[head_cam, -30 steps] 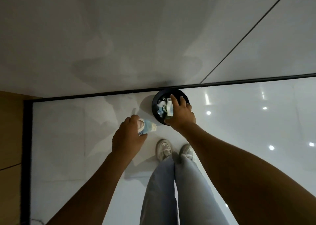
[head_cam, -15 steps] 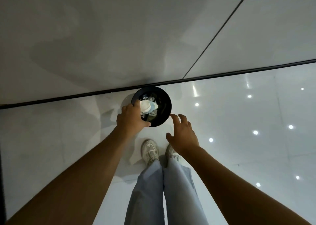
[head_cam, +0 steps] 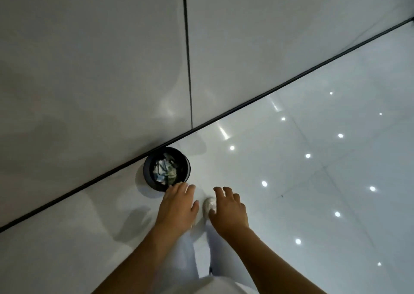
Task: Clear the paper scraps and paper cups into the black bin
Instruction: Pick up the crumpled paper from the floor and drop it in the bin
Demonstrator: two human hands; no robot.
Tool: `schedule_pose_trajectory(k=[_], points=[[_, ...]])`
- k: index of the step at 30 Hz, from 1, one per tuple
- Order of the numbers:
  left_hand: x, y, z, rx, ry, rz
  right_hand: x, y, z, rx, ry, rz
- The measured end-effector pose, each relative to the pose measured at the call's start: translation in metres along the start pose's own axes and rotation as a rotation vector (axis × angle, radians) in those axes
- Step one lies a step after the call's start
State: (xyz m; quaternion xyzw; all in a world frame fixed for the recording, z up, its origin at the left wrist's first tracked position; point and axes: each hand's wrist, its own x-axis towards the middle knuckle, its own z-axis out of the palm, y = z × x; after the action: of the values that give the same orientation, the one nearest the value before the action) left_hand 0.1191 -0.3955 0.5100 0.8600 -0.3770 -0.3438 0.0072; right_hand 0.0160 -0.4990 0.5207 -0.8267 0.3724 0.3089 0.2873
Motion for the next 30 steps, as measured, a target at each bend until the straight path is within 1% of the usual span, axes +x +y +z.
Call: schedule_pose_trajectory(k=[3,7,10,13,23,30], points=[[-0.018,0.023,-0.024,0.094,0.006,0.165,-0.044,0.01,-0.008,0.058,0.045,0.1],[-0.041,0.049,-0.045,0.312,-0.057,0.421,-0.104,0.021,-0.002,0.182,0.162,0.257],[-0.064,0.072,-0.049,0.452,-0.085,0.58,-0.144,0.034,0.011,0.296,0.24,0.382],[-0.089,0.098,-0.042,0.537,-0.12,0.736,-0.183,0.049,0.029,0.393,0.319,0.514],[-0.176,0.196,0.022,0.777,-0.179,1.18,-0.326,0.103,0.122,0.768,0.512,0.949],[-0.269,0.274,0.107,0.894,-0.214,1.397,-0.421,0.149,0.209,0.974,0.577,1.142]])
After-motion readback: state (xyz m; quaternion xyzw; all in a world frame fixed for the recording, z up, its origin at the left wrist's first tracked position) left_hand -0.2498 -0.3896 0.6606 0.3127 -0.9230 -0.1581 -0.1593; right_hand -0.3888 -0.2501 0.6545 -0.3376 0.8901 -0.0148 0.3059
